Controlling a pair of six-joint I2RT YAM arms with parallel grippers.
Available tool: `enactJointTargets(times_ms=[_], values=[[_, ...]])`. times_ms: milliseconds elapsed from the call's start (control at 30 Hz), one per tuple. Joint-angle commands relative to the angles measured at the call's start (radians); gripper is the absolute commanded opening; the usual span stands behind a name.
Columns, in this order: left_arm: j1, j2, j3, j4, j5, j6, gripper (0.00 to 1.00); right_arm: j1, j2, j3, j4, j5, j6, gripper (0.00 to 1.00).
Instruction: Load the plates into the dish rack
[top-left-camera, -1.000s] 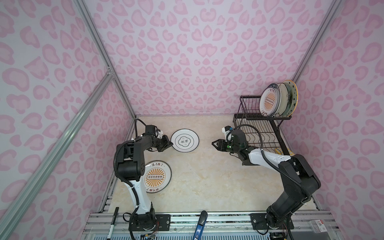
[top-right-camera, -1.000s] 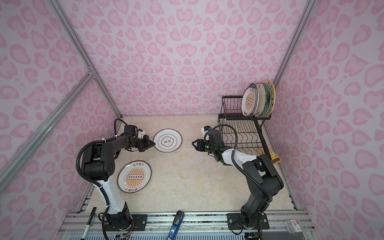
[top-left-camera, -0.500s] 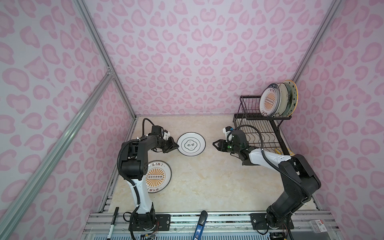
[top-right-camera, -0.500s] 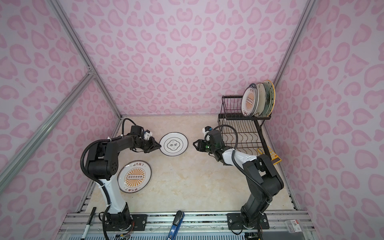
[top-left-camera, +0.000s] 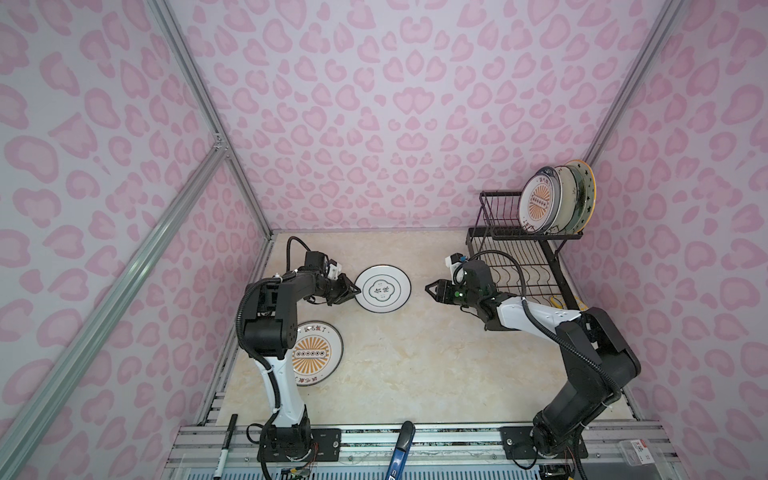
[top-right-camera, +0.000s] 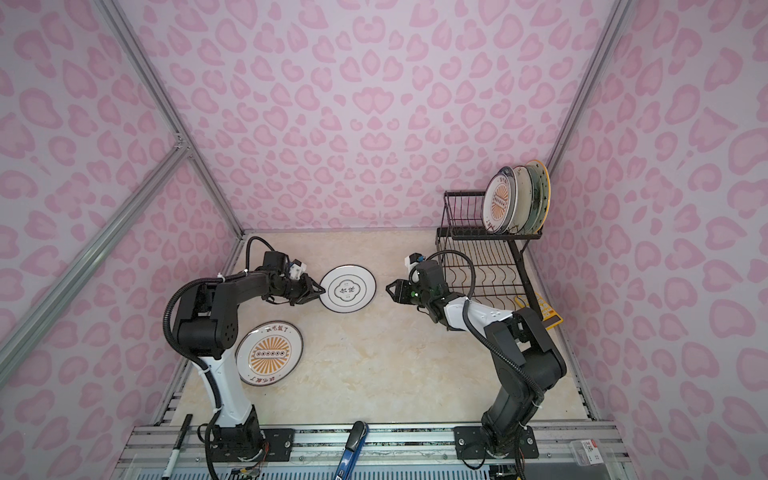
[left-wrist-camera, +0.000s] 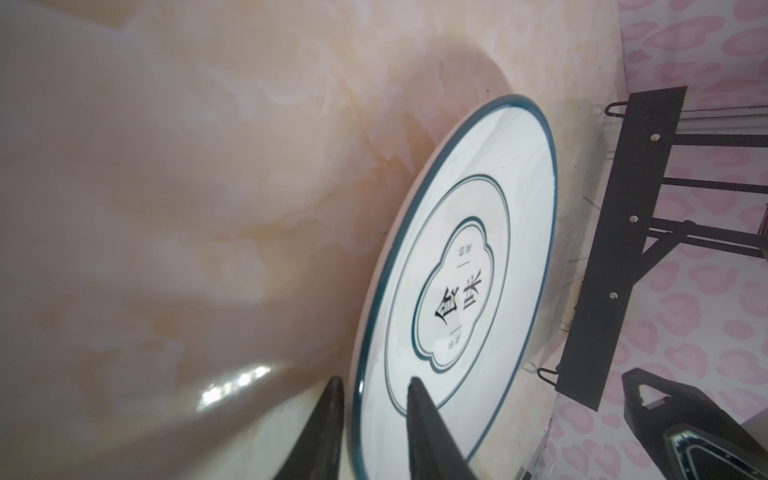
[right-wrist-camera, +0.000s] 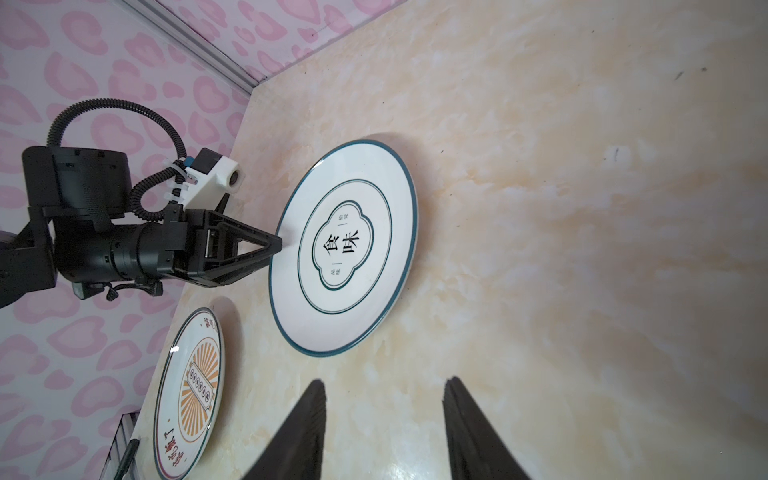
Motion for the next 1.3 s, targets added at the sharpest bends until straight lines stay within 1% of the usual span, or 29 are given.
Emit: enactJointTargets(times_ms=[0,233,333,400,700,867,933,1067,1267], values=[[-0.007,0.016,0.003,0.026,0.013,-0.006,0.30,0.001,0.008,-0.001,0.003,-0.004,-0.009,0.46],[-0.029,0.035,0.014,0.025,-0.004,-0.017,0.30,0.003,0.011,-0.005,0.005,-0.005,-0.006,0.46],[-0.031,0.035,0.016,0.026,-0.009,-0.018,0.19,0.006,0.011,-0.006,0.004,-0.004,-0.004,0.46],[-0.032,0.036,0.019,0.023,-0.012,-0.018,0.15,0.006,0.011,-0.006,0.005,-0.006,-0.005,0.46],[-0.031,0.034,0.028,0.001,-0.012,-0.003,0.03,0.005,0.016,-0.002,-0.001,-0.006,-0.005,0.46],[-0.032,0.026,0.034,0.001,0.015,-0.001,0.03,0.006,0.022,0.002,-0.003,-0.009,-0.003,0.47],[-0.032,0.014,0.027,0.029,0.038,-0.017,0.03,0.006,0.021,0.004,-0.007,-0.007,-0.003,0.47],[-0.032,-0.007,0.028,0.092,0.116,-0.057,0.03,0.006,0.020,0.009,-0.019,-0.005,-0.009,0.51],[-0.032,-0.057,0.045,0.103,0.154,-0.066,0.03,0.006,0.029,0.019,-0.022,-0.014,-0.011,0.53]])
